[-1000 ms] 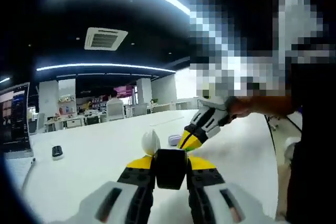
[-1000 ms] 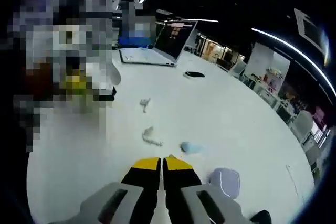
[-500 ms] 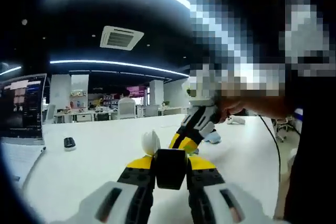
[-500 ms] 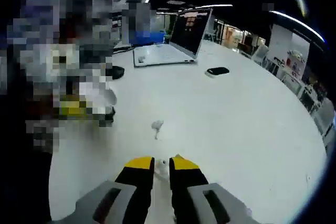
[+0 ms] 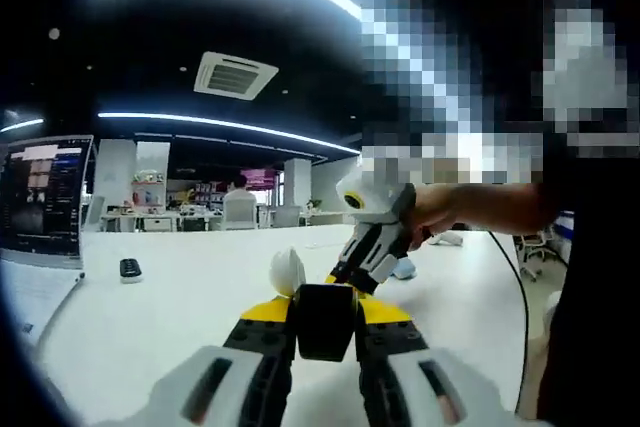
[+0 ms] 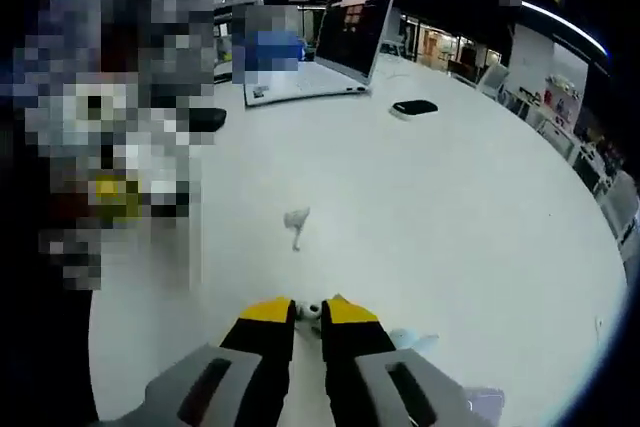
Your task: Pick up the earbuds from the table and place the earbuds into the earbud case
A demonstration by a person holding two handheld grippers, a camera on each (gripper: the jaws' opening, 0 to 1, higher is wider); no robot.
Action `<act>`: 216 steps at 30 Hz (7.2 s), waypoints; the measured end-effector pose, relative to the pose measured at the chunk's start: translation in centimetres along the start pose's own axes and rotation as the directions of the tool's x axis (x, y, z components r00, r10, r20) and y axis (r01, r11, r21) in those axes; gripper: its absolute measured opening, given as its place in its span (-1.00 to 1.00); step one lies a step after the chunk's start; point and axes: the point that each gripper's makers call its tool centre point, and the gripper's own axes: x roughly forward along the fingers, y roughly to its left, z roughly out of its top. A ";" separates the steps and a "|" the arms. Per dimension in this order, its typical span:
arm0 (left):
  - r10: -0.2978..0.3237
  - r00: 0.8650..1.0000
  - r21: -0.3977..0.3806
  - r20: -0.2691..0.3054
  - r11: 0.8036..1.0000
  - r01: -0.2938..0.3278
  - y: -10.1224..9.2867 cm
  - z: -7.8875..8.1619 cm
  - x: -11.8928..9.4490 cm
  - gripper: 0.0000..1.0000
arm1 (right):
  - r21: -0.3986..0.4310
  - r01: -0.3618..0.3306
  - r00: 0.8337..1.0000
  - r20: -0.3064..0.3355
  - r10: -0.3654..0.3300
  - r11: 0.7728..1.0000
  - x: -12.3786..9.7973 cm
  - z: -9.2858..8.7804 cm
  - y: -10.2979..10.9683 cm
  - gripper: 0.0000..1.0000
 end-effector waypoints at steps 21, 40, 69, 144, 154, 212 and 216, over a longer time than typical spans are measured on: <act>0.258 0.958 -0.143 0.127 0.960 -0.239 1.2 3.3 2.2 -0.51 | 0.405 -0.735 0.452 0.890 -0.051 0.544 -7.0 12.3 6.2 -0.80; 0.383 0.921 -0.015 0.077 0.924 -0.383 0.7 3.2 2.0 -0.51 | 0.506 -0.589 0.476 0.847 -0.236 0.629 -6.0 12.8 5.5 -0.80; 0.242 0.902 -0.329 0.359 0.937 -0.120 1.0 4.9 0.2 -0.51 | 0.443 -0.499 0.583 0.808 -0.090 0.745 -6.9 11.6 6.4 -0.80; -0.092 0.922 -0.087 -0.376 0.994 0.064 -4.1 -7.2 2.8 -0.11 | 0.326 -0.360 0.902 0.362 0.237 0.874 -0.6 4.6 9.6 -0.80; -0.096 0.928 -0.161 -0.361 0.986 0.040 -3.6 -7.0 2.8 -0.39 | 0.628 -0.701 0.693 0.712 0.115 0.339 -3.1 6.5 7.0 -0.80; -0.009 0.971 -0.101 -0.241 0.995 -0.016 -3.9 -4.5 2.2 0.14 | 0.574 -0.628 0.632 0.770 -0.087 0.526 -4.7 5.2 5.8 -0.80; 0.028 0.981 -0.104 -0.194 0.993 -0.049 -2.9 -1.8 1.6 0.01 | 0.524 -0.750 0.539 0.838 -0.086 0.404 -7.0 6.8 5.8 -0.80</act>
